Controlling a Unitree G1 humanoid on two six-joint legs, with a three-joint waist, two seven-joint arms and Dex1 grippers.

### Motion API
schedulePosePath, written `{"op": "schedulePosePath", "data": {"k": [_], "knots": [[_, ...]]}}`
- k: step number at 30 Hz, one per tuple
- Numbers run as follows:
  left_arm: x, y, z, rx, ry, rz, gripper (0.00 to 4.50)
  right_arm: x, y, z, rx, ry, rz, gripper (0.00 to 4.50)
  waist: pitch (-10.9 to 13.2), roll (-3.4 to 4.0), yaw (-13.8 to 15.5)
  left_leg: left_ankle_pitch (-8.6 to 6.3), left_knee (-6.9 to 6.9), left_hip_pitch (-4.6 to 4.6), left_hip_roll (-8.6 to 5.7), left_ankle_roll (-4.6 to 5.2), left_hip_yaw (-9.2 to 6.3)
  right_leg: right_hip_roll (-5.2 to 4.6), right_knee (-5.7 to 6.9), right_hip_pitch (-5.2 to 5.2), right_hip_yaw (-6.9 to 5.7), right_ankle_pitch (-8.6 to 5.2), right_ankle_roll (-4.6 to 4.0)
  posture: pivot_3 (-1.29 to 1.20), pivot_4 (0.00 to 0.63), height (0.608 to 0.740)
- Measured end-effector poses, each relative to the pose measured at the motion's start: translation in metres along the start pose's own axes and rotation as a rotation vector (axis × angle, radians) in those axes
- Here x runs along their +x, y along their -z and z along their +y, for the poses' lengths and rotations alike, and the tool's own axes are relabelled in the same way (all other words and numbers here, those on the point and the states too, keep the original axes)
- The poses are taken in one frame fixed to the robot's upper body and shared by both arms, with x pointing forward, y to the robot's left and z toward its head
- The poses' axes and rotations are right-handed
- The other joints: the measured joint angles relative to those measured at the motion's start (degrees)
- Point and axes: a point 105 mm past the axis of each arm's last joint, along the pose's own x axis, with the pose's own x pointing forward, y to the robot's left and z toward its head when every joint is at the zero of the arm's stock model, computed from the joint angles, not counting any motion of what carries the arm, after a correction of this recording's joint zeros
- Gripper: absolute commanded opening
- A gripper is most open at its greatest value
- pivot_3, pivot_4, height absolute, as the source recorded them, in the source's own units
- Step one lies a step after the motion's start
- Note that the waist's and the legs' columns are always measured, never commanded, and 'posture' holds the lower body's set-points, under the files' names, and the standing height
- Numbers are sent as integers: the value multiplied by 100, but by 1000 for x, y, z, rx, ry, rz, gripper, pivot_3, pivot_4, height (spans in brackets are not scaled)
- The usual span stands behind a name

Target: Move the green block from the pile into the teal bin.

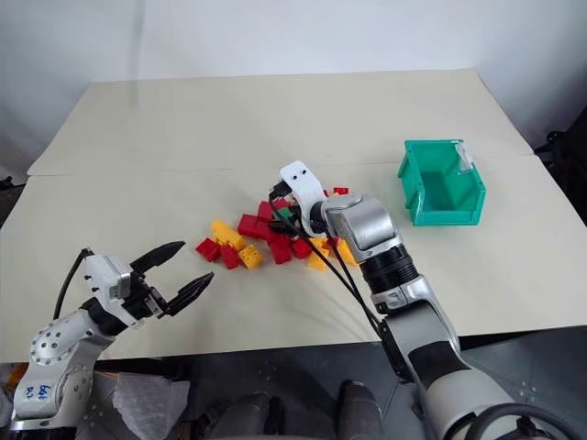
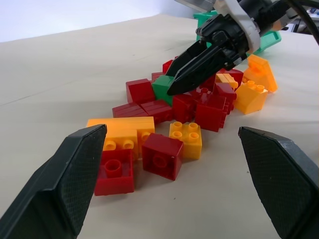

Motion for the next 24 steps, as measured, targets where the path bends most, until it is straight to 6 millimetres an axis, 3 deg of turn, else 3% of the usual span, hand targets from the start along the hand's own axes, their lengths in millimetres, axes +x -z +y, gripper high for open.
{"op": "schedulePosePath", "data": {"k": [4,5,12,15,18,21,24], "knots": [[0,0,-1,1,-2,-1,4500,2,1,-6,20,39,-4,3630,0,0,-1,0,0,0,0,0,5,0,3,-4,4,0,0,0,150,740],[0,1,-1,2,-2,0,4500,2,1,-7,17,43,-2,3456,0,0,0,0,0,0,1,0,5,0,2,-4,5,0,0,0,150,740],[0,0,-1,8,0,-2,4500,3,2,-9,7,49,6,1499,0,0,-1,0,-1,-2,1,0,7,0,5,-9,7,0,0,0,150,740],[0,0,-1,9,2,-3,4500,0,-3,-12,17,42,-33,1499,0,0,0,0,0,-5,1,0,9,0,5,-13,9,0,0,0,150,740],[1,-1,-1,12,6,-5,4500,-15,-22,-11,12,-17,-155,1499,0,0,9,0,-1,-10,1,0,7,0,4,-16,7,0,0,0,150,740],[3,-4,0,20,16,-12,4500,-45,-43,-11,-2,-86,-318,1499,0,-1,33,0,-1,-12,1,1,5,0,2,-14,4,0,0,0,150,740],[9,-8,-1,30,39,-28,4500,-75,-46,-23,15,-76,-433,1499,-1,-3,50,-1,0,-12,-1,1,7,-2,0,-13,4,0,1,0,150,740]]}}
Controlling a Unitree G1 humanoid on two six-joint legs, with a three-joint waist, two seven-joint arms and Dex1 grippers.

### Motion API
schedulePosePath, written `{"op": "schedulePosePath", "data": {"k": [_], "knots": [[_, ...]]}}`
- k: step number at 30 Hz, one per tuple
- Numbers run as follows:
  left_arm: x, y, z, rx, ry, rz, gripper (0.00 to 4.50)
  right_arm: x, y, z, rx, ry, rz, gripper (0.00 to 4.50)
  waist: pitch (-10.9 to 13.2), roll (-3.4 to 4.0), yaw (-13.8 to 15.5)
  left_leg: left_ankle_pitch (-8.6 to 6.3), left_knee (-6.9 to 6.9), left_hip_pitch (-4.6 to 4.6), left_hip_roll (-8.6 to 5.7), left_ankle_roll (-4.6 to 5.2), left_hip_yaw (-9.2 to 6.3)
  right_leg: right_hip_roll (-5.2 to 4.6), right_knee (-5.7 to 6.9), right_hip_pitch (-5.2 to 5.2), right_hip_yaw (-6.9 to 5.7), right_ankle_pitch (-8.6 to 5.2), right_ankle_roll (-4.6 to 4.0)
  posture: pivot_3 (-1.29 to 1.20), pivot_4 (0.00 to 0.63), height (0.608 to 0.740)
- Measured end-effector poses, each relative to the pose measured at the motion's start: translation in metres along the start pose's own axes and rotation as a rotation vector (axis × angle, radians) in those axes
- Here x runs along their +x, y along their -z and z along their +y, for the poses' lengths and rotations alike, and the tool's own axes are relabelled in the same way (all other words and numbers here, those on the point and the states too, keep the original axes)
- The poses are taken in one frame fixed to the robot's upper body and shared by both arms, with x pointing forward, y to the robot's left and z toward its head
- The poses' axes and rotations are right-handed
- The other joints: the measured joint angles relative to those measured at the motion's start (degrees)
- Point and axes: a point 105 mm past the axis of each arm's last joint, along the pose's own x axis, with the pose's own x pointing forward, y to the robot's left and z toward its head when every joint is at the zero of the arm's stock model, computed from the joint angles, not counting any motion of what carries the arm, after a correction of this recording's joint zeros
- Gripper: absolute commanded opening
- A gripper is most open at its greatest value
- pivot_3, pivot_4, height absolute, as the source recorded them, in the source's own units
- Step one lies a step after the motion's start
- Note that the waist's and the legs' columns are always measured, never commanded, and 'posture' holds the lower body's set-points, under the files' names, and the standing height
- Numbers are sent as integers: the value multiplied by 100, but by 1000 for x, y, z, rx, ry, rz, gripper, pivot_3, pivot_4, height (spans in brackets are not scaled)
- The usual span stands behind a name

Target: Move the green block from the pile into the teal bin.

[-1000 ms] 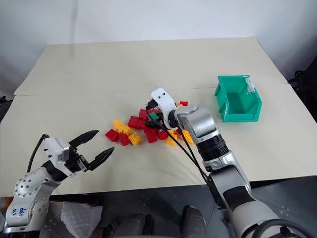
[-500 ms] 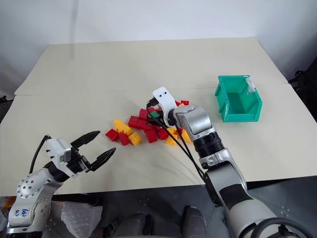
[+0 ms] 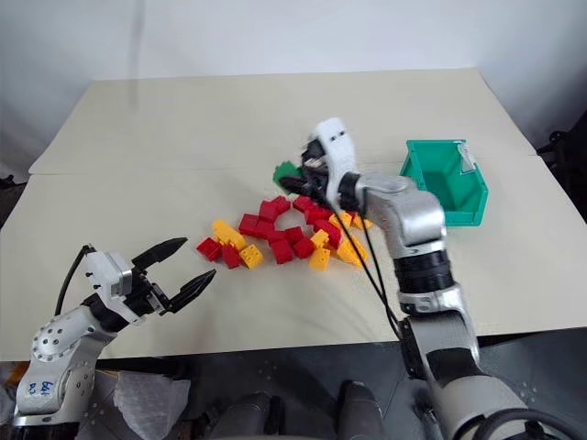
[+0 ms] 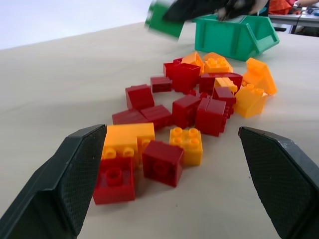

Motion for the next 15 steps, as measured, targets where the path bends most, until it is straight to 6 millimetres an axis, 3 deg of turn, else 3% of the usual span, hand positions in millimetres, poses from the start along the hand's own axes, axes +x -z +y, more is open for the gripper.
{"op": "schedulePosePath", "data": {"k": [4,8,11,15], "knots": [[9,-5,-2,7,43,-19,4500,-45,0,-13,-29,43,-128,1499,0,0,10,0,-2,0,0,0,2,1,0,0,-1,0,0,0,150,740],[21,-12,-6,23,117,-32,4500,-115,25,-39,-114,217,-171,1499,0,0,124,-2,-3,0,-18,4,16,1,-15,2,3,1,1,0,150,740],[29,-14,-6,27,155,-42,4500,-156,34,-59,-127,379,-195,1499,0,0,131,-1,1,8,-20,6,25,1,-15,9,7,0,1,0,150,740],[37,-18,-6,33,198,-55,4500,-202,34,-104,-161,652,-195,1499,0,0,87,1,2,24,-17,9,53,3,-18,13,26,0,0,0,150,740]]}}
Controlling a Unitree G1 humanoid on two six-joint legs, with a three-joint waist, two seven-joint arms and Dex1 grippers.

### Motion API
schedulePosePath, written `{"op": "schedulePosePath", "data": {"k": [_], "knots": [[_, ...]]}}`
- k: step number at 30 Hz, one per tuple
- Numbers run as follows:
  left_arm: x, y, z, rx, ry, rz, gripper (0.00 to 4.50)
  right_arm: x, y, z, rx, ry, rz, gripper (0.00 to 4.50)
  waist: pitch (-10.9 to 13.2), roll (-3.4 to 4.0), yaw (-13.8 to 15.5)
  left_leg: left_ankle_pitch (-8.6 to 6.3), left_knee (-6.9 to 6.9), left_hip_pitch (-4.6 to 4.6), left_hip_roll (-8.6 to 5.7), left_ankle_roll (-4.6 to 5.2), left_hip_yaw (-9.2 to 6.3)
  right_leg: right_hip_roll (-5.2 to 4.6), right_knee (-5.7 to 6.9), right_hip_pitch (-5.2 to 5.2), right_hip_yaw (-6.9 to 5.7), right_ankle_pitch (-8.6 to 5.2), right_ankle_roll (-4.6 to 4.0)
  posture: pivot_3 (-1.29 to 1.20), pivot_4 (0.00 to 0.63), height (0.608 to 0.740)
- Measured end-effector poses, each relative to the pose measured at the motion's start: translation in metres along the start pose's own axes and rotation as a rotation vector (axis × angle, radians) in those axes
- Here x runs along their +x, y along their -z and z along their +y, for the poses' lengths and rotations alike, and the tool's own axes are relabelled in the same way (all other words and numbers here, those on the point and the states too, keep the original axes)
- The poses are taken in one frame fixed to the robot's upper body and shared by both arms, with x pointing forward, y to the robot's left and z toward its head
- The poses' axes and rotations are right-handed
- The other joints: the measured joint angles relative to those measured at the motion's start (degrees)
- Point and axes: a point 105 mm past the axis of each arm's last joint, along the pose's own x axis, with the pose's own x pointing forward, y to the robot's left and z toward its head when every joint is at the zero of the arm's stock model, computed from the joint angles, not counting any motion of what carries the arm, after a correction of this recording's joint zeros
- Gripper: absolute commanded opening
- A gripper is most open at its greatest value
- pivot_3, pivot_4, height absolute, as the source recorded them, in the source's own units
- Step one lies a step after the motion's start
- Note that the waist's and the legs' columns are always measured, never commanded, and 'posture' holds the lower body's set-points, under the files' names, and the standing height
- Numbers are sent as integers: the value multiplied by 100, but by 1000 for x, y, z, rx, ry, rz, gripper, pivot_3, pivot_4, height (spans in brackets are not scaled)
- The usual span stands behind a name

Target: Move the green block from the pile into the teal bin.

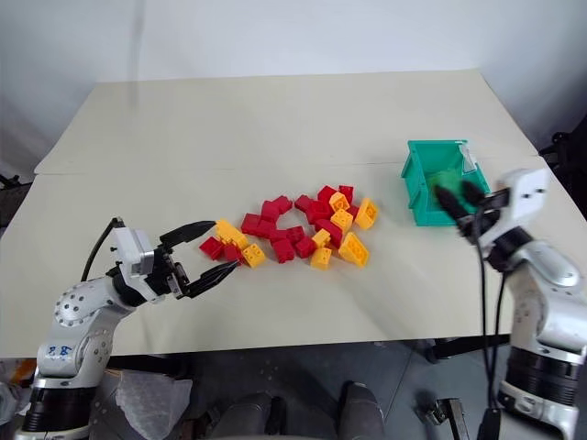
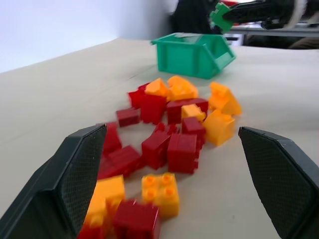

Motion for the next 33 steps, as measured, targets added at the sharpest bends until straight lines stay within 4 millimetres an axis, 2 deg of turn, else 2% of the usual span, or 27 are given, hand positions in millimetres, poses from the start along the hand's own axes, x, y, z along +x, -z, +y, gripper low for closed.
{"op": "schedulePosePath", "data": {"k": [3,6,11,14,20,23,26,29,33], "knots": [[4,-1,0,1,17,-4,4500,11,0,-20,-11,64,28,1499,1,1,-46,3,0,2,19,3,8,0,0,-1,8,0,-2,0,150,740],[6,-1,-1,2,32,-7,4500,27,8,-21,-4,55,80,1499,1,1,-59,3,1,0,25,3,7,0,0,-1,6,0,-2,0,150,740],[9,-2,-2,5,45,-10,4500,45,36,-27,50,67,189,1499,1,1,-32,4,4,-7,21,6,6,-3,-5,-1,6,1,-1,0,150,740],[9,-2,-2,5,45,-11,4500,49,36,-33,72,72,195,2535,1,2,22,4,4,-9,22,6,2,-3,-6,-1,2,1,-1,0,150,740],[5,-1,2,21,23,12,4500,48,12,-25,12,-26,60,4492,1,2,26,4,3,-12,23,6,-3,-2,-9,-1,-4,1,1,0,150,740],[-8,5,6,43,-3,76,4500,30,-4,-5,-45,-185,-9,4492,1,2,38,3,2,-13,26,4,-15,-1,-9,1,-16,1,1,0,150,740],[-26,15,15,44,-49,145,4500,8,-2,13,-85,-321,-9,4492,1,2,47,2,0,-13,24,4,-16,-1,-20,8,-20,2,1,0,150,740],[-30,14,15,72,-52,150,4500,-16,3,46,-92,-510,-5,4492,2,3,74,3,2,-5,25,5,-27,-1,-52,41,-30,2,1,0,150,740],[-48,20,15,83,-69,204,4500,-65,31,87,-110,-820,146,4492,2,3,138,-6,2,6,25,14,-34,0,-74,64,-39,2,2,0,150,740]]}}
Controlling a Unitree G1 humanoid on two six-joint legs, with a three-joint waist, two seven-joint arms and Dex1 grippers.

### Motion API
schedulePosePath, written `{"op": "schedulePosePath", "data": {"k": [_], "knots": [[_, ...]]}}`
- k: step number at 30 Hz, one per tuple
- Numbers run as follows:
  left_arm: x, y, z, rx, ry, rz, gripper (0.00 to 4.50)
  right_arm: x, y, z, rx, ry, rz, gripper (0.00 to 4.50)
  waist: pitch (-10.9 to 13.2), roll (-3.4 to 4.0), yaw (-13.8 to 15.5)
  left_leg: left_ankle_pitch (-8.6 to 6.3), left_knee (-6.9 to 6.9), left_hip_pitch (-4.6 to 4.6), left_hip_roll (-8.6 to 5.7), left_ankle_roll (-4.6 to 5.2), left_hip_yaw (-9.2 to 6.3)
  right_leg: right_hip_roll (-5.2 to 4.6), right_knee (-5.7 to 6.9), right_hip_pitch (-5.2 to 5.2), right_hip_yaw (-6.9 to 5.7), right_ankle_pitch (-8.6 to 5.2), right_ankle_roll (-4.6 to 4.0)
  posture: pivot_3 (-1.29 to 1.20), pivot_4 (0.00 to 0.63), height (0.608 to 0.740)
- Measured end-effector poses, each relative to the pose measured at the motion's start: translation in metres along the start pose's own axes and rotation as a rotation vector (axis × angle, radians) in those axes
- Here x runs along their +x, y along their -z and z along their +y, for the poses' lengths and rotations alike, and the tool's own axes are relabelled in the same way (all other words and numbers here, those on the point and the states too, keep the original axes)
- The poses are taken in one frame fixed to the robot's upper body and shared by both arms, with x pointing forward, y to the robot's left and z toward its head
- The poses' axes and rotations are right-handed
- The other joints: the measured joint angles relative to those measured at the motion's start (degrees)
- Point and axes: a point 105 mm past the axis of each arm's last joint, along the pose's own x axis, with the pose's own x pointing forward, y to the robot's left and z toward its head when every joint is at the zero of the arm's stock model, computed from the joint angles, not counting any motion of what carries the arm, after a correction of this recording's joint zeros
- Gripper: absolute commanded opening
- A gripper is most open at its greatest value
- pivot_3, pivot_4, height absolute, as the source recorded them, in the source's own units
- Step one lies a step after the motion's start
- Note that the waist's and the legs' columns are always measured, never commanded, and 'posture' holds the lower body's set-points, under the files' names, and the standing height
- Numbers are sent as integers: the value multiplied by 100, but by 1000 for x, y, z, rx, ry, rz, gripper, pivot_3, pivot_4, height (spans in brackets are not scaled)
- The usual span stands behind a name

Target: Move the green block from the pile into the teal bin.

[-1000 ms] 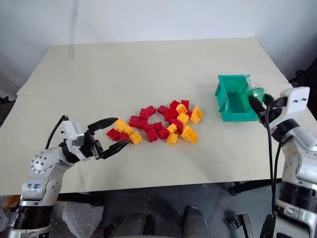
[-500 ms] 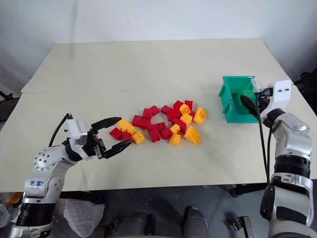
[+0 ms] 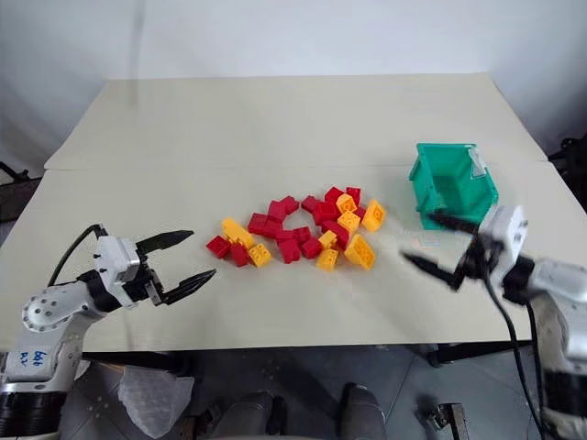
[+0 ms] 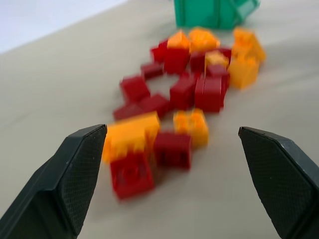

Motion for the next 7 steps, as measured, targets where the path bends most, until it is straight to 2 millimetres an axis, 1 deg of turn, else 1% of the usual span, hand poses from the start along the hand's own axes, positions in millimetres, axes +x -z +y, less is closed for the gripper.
{"op": "schedulePosePath", "data": {"k": [1,2,7], "knots": [[-4,5,1,-8,-10,12,4500,0,5,7,-2,-30,8,4492,0,0,4,-2,1,3,-3,3,6,-2,-2,2,5,1,1,0,150,740],[-6,8,0,-10,-12,22,4500,-1,8,8,-15,-34,12,4492,0,0,0,-1,2,4,-4,4,13,-3,-5,2,10,1,1,0,150,740],[-9,10,-3,10,-8,31,4500,-1,14,4,-64,-7,6,4492,0,0,27,-1,6,10,-1,3,11,-4,3,2,11,3,-2,0,150,740]]}}
